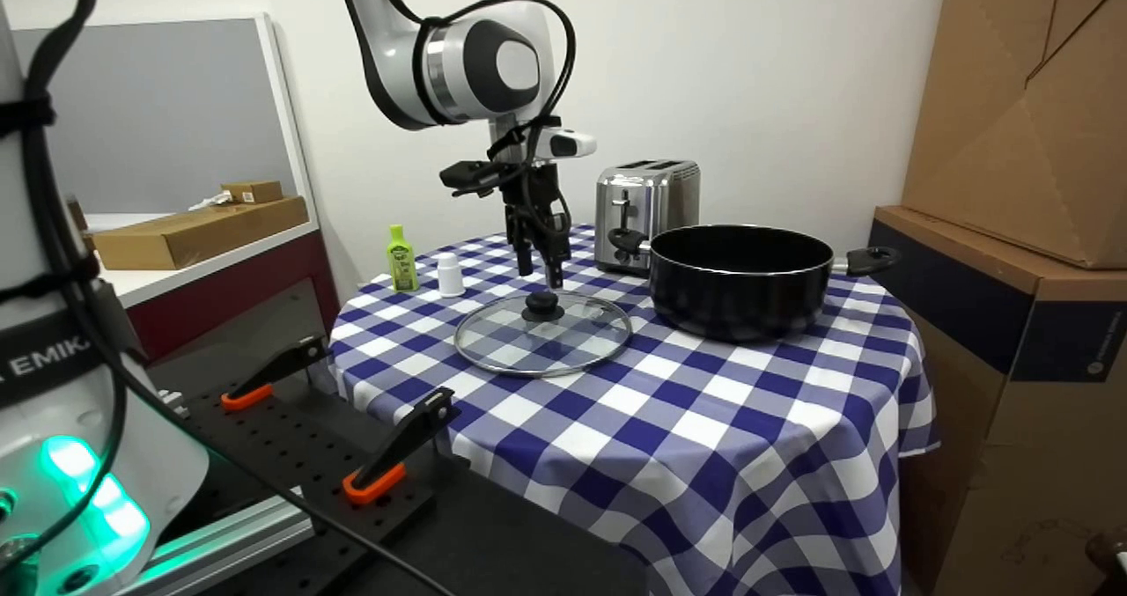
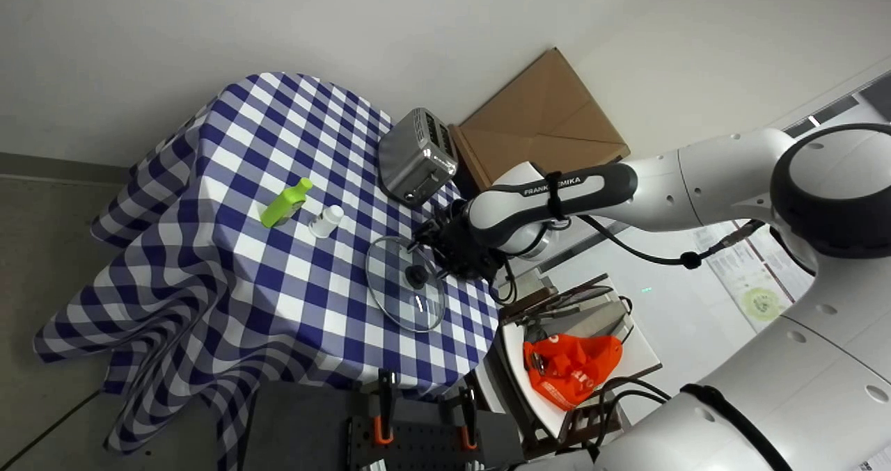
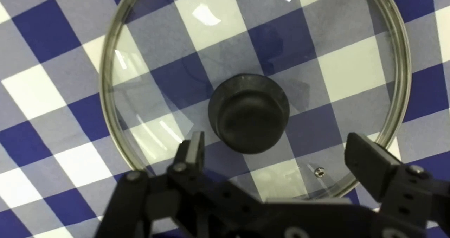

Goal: Pick up the lid from the table and put it on the pot

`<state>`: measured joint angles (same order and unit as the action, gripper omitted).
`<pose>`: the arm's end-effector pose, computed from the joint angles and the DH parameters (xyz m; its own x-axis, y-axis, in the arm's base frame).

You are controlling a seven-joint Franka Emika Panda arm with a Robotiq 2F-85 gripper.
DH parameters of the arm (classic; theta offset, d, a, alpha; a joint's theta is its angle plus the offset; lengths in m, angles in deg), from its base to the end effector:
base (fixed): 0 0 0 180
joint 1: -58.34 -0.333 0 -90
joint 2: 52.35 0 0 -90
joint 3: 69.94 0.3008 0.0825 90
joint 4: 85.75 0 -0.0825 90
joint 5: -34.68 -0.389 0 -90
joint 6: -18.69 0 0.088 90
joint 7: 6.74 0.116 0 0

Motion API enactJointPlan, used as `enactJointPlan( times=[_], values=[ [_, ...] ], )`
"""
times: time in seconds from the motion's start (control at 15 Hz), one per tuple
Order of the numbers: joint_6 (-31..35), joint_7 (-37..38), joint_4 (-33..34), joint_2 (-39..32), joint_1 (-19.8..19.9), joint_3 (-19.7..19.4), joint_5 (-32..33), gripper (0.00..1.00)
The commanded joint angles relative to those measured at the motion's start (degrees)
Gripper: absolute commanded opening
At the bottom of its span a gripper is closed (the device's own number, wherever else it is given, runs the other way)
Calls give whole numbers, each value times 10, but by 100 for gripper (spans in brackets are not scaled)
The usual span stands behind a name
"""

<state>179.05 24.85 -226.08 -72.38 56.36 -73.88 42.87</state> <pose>0.4765 -0.0128 0.1328 0.9018 -0.4309 0.0325 -0.4321 -0.8996 0.0637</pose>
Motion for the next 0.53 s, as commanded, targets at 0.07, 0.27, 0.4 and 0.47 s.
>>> enactJointPlan(
  times=[0.07,0.27,0.4,0.47],
  values=[
    [1,-20,26,-39,-24,-26,-30,100],
    [-4,-21,30,-48,-32,-34,-34,100],
    [-6,-23,31,-51,-36,-37,-35,72],
    [-7,-23,30,-51,-38,-38,-35,67]
  ],
)
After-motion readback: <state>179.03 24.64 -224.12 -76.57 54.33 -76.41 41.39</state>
